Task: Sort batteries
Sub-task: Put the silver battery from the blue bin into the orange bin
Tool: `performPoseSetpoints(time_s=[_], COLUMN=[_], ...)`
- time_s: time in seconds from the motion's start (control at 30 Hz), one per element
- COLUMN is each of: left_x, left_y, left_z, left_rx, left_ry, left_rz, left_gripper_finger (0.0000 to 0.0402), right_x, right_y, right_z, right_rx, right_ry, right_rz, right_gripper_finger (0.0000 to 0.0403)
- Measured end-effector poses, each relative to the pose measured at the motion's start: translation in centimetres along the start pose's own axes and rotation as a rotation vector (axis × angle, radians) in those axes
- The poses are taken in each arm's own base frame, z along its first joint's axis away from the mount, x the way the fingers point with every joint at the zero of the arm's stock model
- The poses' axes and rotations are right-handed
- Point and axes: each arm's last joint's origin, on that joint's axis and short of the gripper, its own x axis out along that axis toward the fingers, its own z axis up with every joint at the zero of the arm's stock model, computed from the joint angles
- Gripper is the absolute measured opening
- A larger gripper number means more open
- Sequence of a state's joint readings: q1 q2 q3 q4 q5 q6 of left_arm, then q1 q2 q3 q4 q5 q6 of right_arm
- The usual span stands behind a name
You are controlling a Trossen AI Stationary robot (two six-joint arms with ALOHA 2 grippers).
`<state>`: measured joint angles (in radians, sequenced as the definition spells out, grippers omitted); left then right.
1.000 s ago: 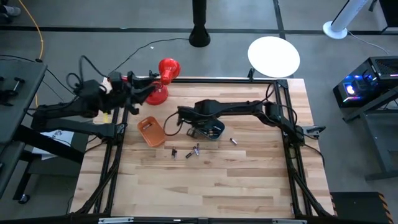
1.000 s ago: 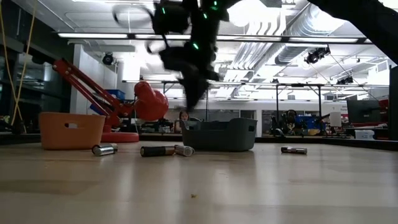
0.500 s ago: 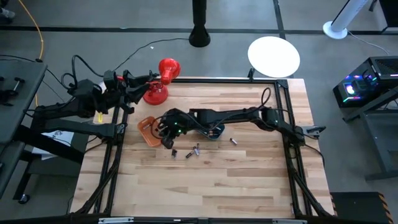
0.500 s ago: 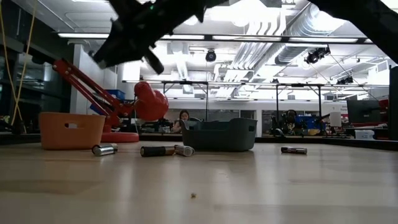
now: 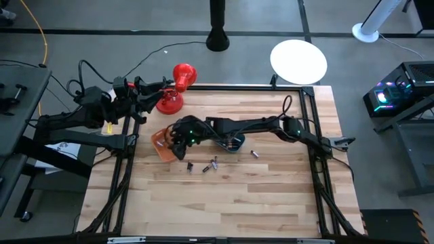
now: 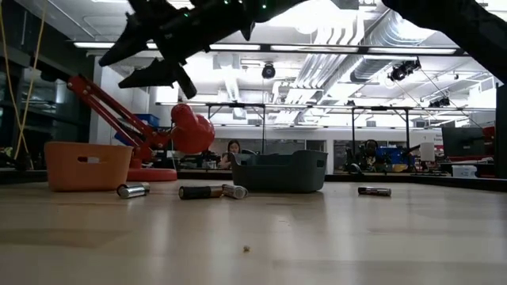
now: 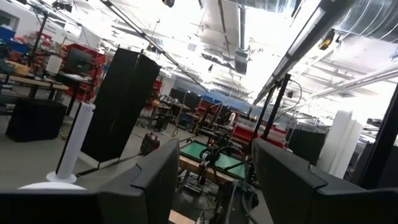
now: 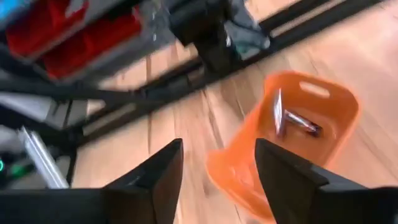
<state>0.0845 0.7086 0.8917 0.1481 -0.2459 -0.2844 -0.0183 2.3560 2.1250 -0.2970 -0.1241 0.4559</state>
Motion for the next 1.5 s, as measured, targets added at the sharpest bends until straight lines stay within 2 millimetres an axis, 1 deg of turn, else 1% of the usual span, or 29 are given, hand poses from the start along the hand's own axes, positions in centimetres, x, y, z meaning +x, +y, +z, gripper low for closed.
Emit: performPoseSetpoints(time_s=[0.1, 0.23, 0.33, 0.4, 0.5, 0.53, 0.63, 0.73, 0.77, 0.83, 0.9, 1.0, 1.1, 1.27, 1.43, 1.5], left_x=[0.0, 0.0, 0.0, 0.0, 0.1, 0.1, 0.1, 0.0, 0.0, 0.1, 0.2, 0.3, 0.5, 0.9, 1.2, 1.4], left_y=[0.0, 0.1, 0.2, 0.3, 0.3, 0.3, 0.3, 0.4, 0.4, 0.4, 0.4, 0.4, 0.4, 0.4, 0.5, 0.5], left_z=[-0.1, -0.4, -0.7, -0.9, -1.1, -1.2, -1.4, -1.5, -1.5, -1.6, -1.6, -1.8, -1.9, -2.3, -2.7, -2.8], left_rx=[0.006, 0.024, 0.033, 0.039, 0.044, 0.044, 0.049, 0.062, 0.066, 0.071, 0.072, 0.074, 0.071, 0.074, 0.075, 0.075], left_ry=[0.010, 0.040, 0.073, 0.091, 0.110, 0.113, 0.133, 0.145, 0.149, 0.151, 0.153, 0.159, 0.164, 0.179, 0.185, 0.186], left_rz=[0.003, 0.011, 0.021, 0.025, 0.028, 0.028, 0.032, 0.035, 0.035, 0.035, 0.038, 0.043, 0.046, 0.051, 0.078, 0.081], left_gripper_finger=[0.0193, 0.0193, 0.0193, 0.0193, 0.0193, 0.0193, 0.0193, 0.0193, 0.0193, 0.0193, 0.0193, 0.0193, 0.0193, 0.0193, 0.0193, 0.0193], right_x=[-1.2, -3.9, -5.8, -6.6, -7.7, -8.0, -10.0, -12.1, -12.5, -12.8, -12.8, -12.5, -12.4, -12.1, -11.7, -11.3], right_y=[-0.8, -1.6, -2.5, -3.3, -4.5, -5.0, -5.9, -7.1, -7.5, -8.2, -8.5, -8.2, -8.2, -8.6, -8.0, -8.0], right_z=[0.2, 0.3, -0.5, -1.5, -3.3, -3.9, -5.4, -7.3, -8.1, -9.3, -9.9, -9.6, -9.5, -10.2, -10.6, -10.8], right_rx=[-0.034, -0.139, -0.218, -0.246, -0.254, -0.249, -0.200, -0.101, -0.064, -0.015, -0.004, -0.023, -0.011, 0.033, 0.009, 0.002], right_ry=[0.085, 0.224, 0.392, 0.519, 0.643, 0.665, 0.669, 0.675, 0.700, 0.741, 0.763, 0.709, 0.692, 0.731, 0.746, 0.781], right_rz=[-0.045, -0.175, -0.304, -0.363, -0.404, -0.414, -0.440, -0.485, -0.499, -0.497, -0.504, -0.510, -0.539, -0.576, -0.598, -0.617], right_gripper_finger=[0.0198, 0.0193, 0.0188, 0.0185, 0.0183, 0.0183, 0.0183, 0.0183, 0.0183, 0.0183, 0.0183, 0.0183, 0.0183, 0.0183, 0.0183, 0.0183])
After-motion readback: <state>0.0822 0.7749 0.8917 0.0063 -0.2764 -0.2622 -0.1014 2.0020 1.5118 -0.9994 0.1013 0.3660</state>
